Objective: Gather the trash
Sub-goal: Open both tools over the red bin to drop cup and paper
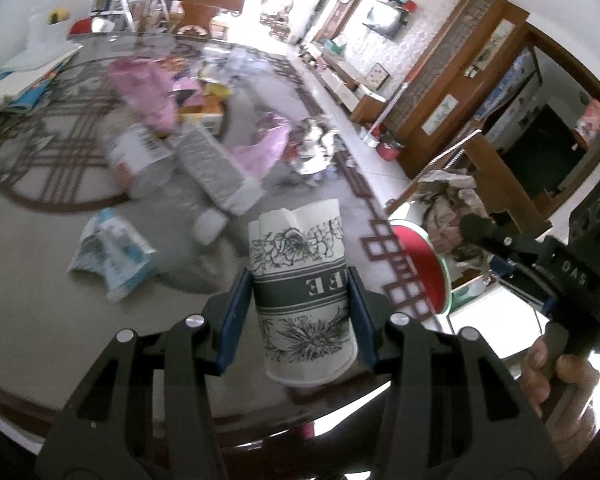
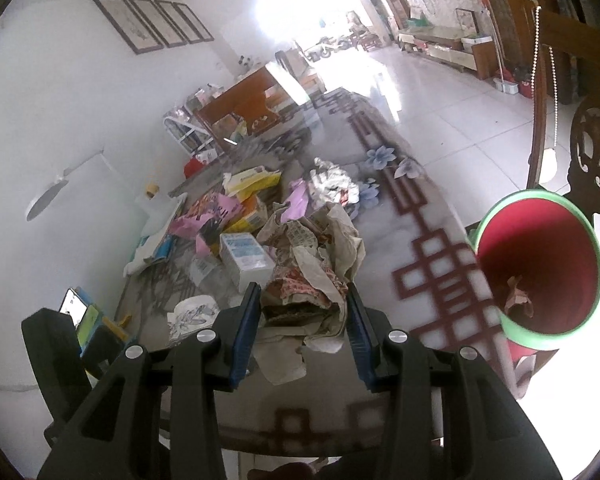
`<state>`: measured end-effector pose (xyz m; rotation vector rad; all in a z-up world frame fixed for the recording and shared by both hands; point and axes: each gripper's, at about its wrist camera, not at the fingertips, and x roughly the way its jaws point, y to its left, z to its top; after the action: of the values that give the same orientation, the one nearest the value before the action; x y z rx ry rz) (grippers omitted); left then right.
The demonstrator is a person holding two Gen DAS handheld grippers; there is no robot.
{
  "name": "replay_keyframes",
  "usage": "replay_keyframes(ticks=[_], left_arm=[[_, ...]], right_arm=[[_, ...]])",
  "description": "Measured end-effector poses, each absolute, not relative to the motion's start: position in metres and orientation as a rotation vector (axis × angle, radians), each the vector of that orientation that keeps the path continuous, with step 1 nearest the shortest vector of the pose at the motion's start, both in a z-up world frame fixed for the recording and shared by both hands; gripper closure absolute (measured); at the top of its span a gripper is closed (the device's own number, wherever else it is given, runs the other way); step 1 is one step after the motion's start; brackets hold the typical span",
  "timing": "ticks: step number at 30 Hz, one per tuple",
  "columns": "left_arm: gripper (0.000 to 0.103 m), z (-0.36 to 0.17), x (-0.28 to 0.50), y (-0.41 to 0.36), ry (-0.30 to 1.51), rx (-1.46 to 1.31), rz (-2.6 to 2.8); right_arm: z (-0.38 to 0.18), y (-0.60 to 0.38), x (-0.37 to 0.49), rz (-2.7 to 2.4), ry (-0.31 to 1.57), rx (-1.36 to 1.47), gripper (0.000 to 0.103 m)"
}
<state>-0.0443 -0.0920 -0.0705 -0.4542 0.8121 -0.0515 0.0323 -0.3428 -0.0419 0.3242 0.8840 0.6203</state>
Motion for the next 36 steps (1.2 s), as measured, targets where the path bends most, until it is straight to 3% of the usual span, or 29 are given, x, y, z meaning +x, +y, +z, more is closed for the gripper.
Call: replay_keyframes(ticks=[18,26,30,31,34,36], left_arm=[[0.057,-0.08,0.073,-0.198,0.895,-0.36,-0.302],[0.057,-0.112,0.13,-0.254,0.993,-0.319,-0.431],[0.057,-0.115,0.145,-0.29,1.006,-0.17,-0.493],[0.055,-0.114,0.146,-0.294,1.002,-0.153,-0.503],[0.03,-0.11,0.151,-0.302,0.987,-0.163,-0.545],[0.03,-0.108,0.149,-0.301,0.967,-0.164,-0.544]], right_arm=[[-0.08,-0.459,0.069,0.356,0.888,0.433,0.062],[-0.106,-0.511,0.087,0.218,0.91,0.509,0.062],[-0.115,-0.524,0.089,0.171,0.918,0.53,0.06],[-0.117,-0.526,0.089,0.16,0.917,0.536,0.058],[-0.122,-0.533,0.09,0.116,0.914,0.567,0.043],[-0.123,-0.537,0.091,0.101,0.911,0.582,0.042]])
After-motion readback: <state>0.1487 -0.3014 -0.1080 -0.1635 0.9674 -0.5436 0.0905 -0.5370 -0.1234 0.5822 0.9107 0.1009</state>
